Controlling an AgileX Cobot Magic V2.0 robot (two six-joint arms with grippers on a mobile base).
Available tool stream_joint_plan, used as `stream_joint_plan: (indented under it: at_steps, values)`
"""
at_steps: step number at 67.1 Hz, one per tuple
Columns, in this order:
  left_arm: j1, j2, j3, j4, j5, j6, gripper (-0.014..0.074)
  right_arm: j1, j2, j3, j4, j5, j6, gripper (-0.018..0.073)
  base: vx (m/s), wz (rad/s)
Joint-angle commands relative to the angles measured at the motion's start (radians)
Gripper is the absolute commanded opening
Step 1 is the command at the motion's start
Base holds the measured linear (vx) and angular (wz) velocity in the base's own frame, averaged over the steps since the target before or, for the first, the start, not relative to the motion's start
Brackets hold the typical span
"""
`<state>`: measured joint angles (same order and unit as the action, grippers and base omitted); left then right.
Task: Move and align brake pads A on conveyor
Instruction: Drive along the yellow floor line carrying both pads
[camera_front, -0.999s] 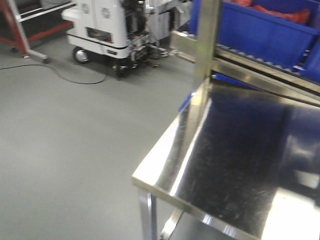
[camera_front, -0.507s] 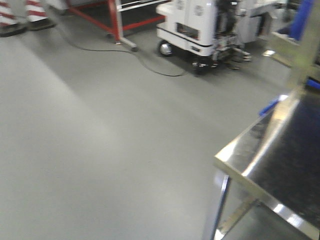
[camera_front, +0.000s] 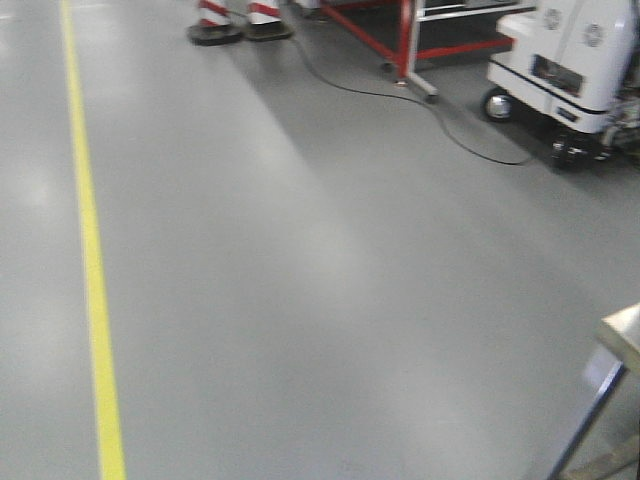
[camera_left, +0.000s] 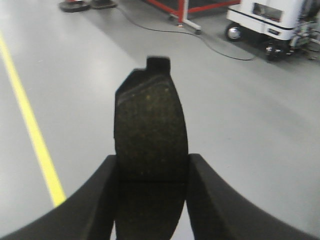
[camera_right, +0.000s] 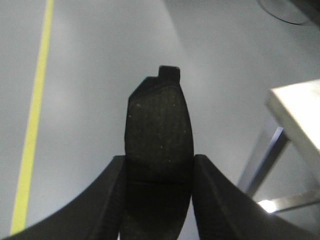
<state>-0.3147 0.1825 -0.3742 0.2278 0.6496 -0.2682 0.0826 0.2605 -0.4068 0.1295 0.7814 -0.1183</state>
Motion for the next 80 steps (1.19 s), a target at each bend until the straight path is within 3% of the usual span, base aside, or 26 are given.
stream_joint_plan:
  at_steps: [1, 41, 80]
  values:
    - [-0.001, 0.010, -0.029, 0.006, -0.092, 0.000, -0.0006, -0.001, 0.007, -0.029, 0.007, -0.086, -0.010, -0.0004, -0.18, 0.63]
    - [-0.001, 0.010, -0.029, 0.006, -0.092, 0.000, -0.0006, -0.001, 0.007, -0.029, 0.007, -0.086, -0.010, -0.0004, -0.14, 0.51]
    - [-0.001, 0.010, -0.029, 0.007, -0.092, 0.000, -0.0006, -0.001, 0.007, -0.029, 0.007, -0.086, -0.010, -0.0004, 0.02, 0.12]
